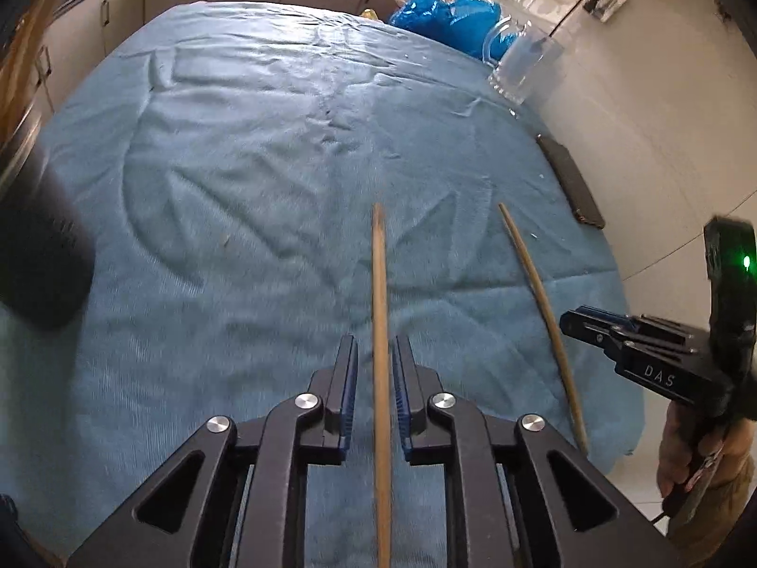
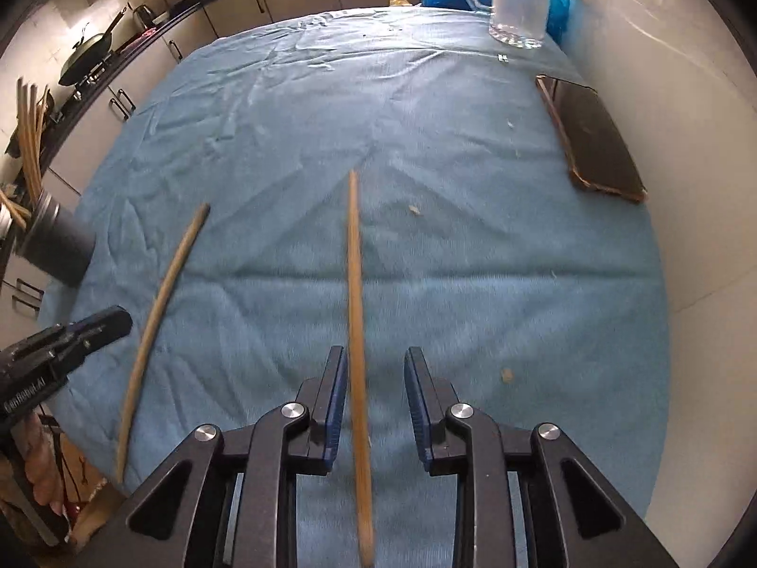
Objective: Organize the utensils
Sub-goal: 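Lift both held chopsticks and carry them up to the black cup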
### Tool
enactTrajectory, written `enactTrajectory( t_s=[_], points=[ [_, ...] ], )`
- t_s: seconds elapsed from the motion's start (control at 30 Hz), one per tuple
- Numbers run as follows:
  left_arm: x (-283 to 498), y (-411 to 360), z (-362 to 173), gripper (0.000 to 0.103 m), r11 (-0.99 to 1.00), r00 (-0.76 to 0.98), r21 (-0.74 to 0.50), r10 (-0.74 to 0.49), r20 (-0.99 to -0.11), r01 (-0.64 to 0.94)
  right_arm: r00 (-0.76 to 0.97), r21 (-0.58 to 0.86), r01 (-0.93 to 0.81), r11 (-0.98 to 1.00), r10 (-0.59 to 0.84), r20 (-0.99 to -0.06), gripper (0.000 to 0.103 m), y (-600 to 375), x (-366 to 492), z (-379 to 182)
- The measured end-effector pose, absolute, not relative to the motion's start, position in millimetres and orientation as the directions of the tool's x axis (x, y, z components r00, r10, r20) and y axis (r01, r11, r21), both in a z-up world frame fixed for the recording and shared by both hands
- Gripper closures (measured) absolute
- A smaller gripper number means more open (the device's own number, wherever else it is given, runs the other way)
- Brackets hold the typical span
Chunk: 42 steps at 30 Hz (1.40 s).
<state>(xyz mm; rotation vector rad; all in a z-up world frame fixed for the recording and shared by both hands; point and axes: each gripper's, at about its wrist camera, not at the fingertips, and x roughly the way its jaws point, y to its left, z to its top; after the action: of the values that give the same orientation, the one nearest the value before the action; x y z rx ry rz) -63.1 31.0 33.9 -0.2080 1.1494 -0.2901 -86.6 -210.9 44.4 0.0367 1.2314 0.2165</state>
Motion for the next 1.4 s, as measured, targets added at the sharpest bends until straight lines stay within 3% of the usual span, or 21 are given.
enactTrajectory(
  t_s=[0.3, 0.8, 0.87, 0.9, 1.17, 1.4],
  points=[
    [-18.2, -3.0, 17.5, 0.089, 0.965, 0.279, -0.172, -0.224, -0.934, 0.200, 0.207, 0.117, -0.158, 0.981, 0.149, -0.967, 0.076, -192.8, -43.0, 27.2],
    [2.7, -4.2, 18.2, 0.089, 0.945, 0.176, -0.172, -0.226, -0.958, 0.278, 0.071, 0.039, -0.234, 0.972, 0.057, -0.996, 0.080, -164.4, 8.6, 21.6],
    [0.9, -0.3, 17.9, 0.096, 0.945, 0.193, -0.187, -0.244, -0.950, 0.269, 0.090, 0.029, -0.255, 0.966, 0.054, -0.994, 0.094, -157.5, 7.6, 23.3],
    [-2.3, 3.3, 18.5, 0.096, 0.941, 0.208, -0.215, -0.273, -0.939, 0.263, 0.113, 0.015, -0.259, 0.966, 0.046, -0.993, 0.095, -155.2, 4.8, 23.8],
    [-54.0, 31.3, 60.2, 0.096, 0.928, 0.404, -0.249, -0.347, -0.846, 0.276, 0.318, 0.060, -0.239, 0.969, 0.136, -0.938, 0.096, -156.3, -42.5, 45.8],
    [-104.8, 59.6, 105.6, 0.096, 0.919, 0.580, -0.274, -0.391, -0.715, 0.283, 0.546, 0.130, -0.248, 0.960, 0.249, -0.800, 0.096, -155.9, -100.2, 103.5]
  ],
)
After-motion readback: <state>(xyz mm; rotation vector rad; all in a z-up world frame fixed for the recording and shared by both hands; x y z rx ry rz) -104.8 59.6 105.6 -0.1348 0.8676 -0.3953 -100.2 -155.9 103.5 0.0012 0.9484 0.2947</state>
